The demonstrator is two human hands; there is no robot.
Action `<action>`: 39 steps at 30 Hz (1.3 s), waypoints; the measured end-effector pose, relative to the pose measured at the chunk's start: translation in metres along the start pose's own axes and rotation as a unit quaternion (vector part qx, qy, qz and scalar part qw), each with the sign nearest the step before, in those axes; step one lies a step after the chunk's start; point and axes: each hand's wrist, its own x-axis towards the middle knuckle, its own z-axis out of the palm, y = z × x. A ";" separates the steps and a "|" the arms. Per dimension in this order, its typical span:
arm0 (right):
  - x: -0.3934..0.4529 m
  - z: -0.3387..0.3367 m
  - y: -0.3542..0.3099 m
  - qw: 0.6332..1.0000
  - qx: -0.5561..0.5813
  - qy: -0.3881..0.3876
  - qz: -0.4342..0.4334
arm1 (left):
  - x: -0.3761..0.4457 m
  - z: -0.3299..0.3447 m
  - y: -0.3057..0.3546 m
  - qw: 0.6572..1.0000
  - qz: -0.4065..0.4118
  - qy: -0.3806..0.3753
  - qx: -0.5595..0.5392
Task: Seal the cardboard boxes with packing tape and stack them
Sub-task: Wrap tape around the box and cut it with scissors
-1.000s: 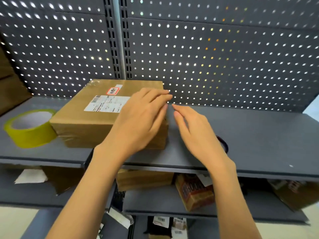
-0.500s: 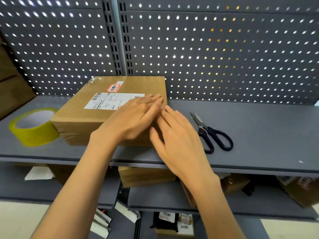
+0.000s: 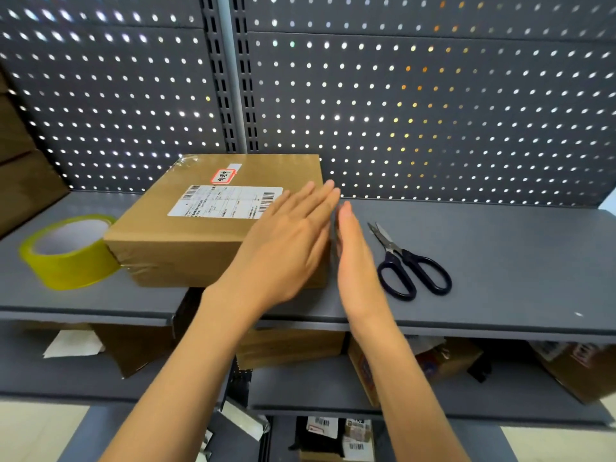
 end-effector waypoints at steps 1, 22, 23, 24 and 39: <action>-0.002 0.006 0.001 1.000 0.007 -0.008 0.010 | -0.001 0.003 0.000 1.000 -0.006 -0.017 0.009; 0.002 -0.002 -0.005 0.993 -0.089 0.023 0.073 | -0.015 0.003 -0.009 0.981 -0.168 0.090 0.038; 0.007 0.001 -0.007 0.994 -0.072 0.024 0.080 | -0.019 -0.002 -0.018 0.975 -0.191 0.107 0.039; 0.012 0.004 -0.008 0.994 -0.060 0.025 0.087 | -0.022 -0.007 -0.030 0.968 -0.213 0.122 0.044; 0.019 0.018 0.003 0.994 0.050 0.050 0.087 | -0.072 -0.033 -0.097 0.860 -0.433 0.224 -0.151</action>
